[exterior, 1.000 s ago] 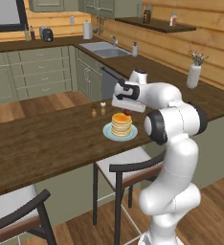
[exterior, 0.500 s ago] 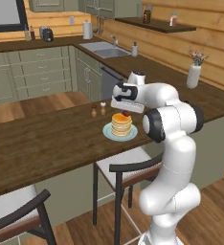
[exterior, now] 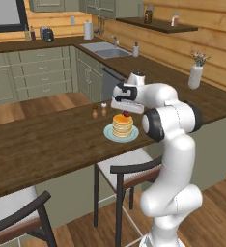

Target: Take the strawberry from the fridge and place it on top of the pancake, located on the dining counter.

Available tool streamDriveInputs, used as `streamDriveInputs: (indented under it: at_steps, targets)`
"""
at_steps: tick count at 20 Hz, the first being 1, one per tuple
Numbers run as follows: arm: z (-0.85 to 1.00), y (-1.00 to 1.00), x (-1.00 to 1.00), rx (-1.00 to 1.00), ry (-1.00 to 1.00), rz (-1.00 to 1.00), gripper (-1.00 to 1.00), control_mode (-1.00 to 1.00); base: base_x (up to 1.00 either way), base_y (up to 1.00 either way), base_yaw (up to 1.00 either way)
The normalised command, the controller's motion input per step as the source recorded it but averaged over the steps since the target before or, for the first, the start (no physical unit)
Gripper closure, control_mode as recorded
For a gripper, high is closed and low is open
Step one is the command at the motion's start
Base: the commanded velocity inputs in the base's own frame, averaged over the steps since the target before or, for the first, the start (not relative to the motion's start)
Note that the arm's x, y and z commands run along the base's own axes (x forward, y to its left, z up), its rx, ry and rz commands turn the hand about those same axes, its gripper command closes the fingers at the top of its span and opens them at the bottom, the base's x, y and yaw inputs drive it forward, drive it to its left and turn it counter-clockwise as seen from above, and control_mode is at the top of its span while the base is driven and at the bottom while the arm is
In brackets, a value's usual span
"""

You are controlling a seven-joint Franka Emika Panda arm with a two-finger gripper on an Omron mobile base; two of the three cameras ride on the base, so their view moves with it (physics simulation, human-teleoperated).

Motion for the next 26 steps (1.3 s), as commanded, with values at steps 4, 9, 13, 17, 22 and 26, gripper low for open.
streamDriveInputs:
  at_steps: [4,9,13,17,22,26]
  targets:
    - [-0.21,0.00,0.00,0.00,0.00,0.00,1.00,-1.00,0.00,0.00,0.00]
    - [-0.18,0.00,0.02,0.00,0.00,0.00,1.00,-1.00,0.00,0.00,0.00]
    - [-0.16,0.00,0.01,0.00,0.00,0.00,1.00,-1.00,0.00,0.00,0.00]
    - [-0.17,0.00,0.00,0.00,0.00,0.00,1.00,-1.00,0.00,0.00,0.00]
    - [-0.03,0.00,0.00,0.00,0.00,0.00,1.00,-1.00,0.00,0.00,0.00]
    - [0.04,0.00,0.19,0.00,0.00,0.00,1.00,-1.00,0.00,0.00,0.00]
